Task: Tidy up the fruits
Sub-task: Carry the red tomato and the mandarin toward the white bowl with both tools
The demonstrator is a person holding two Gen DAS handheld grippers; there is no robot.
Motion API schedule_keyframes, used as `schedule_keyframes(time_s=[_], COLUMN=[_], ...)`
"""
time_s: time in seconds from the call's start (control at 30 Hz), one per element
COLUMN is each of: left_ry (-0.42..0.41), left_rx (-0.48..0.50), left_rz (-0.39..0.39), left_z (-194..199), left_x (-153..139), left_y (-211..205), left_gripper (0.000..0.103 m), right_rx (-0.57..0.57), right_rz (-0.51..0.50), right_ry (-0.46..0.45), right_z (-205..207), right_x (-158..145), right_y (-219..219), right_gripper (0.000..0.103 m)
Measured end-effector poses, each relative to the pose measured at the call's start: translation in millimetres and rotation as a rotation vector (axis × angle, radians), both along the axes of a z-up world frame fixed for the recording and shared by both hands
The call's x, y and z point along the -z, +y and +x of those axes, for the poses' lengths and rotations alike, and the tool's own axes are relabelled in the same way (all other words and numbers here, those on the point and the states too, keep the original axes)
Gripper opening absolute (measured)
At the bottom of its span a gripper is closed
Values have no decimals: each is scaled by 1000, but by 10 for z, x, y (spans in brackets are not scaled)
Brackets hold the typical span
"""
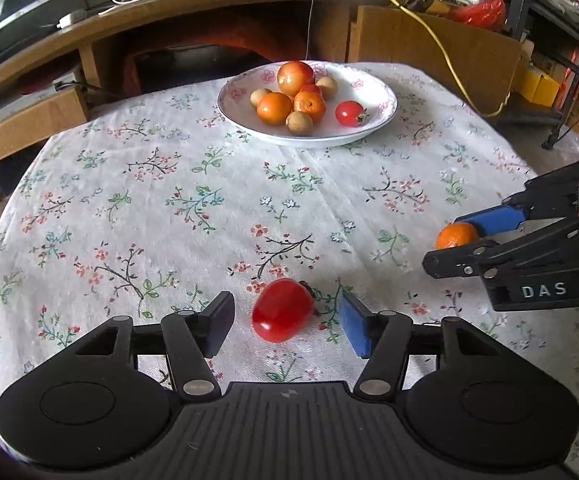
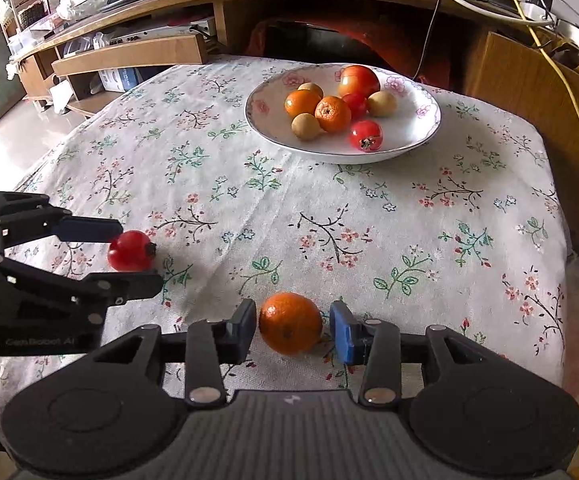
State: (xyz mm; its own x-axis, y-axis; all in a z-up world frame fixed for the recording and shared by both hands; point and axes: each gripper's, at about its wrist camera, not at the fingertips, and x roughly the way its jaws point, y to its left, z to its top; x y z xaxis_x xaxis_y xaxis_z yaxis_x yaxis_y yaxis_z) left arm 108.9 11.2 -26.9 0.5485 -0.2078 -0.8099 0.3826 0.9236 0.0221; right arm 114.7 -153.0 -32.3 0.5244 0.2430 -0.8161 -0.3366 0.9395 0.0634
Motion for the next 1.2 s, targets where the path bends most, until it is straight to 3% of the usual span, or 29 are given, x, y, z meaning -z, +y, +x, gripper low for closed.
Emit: schedule_keyframes(time_s=[0.13, 0.2, 0.27, 0.37, 0.9, 1.2], left_ry=[14, 22, 31, 38, 24, 69], left_rx=[2, 12, 19, 26, 50, 85], left_rz=[1, -3, -5, -6, -71, -18], left_z=[24, 28, 23, 11, 89, 29], left_x=[29, 22, 13, 0, -127, 39], left_y=[4, -10, -30, -56, -186, -225], left_gripper=[62, 51, 46, 39, 36, 43], right_rx=[-7, -7, -4, 2, 45, 55], right_rz=[-21, -24, -32, -38, 5, 19], right_ry=[2, 3, 3, 6, -14, -11], right_z=[-12, -24, -24, -26, 0, 48], right_x=[4, -2, -1, -7, -128, -143], right_y=[39, 45, 45, 49, -23, -49], right_gripper=[40, 39, 33, 33, 32, 32])
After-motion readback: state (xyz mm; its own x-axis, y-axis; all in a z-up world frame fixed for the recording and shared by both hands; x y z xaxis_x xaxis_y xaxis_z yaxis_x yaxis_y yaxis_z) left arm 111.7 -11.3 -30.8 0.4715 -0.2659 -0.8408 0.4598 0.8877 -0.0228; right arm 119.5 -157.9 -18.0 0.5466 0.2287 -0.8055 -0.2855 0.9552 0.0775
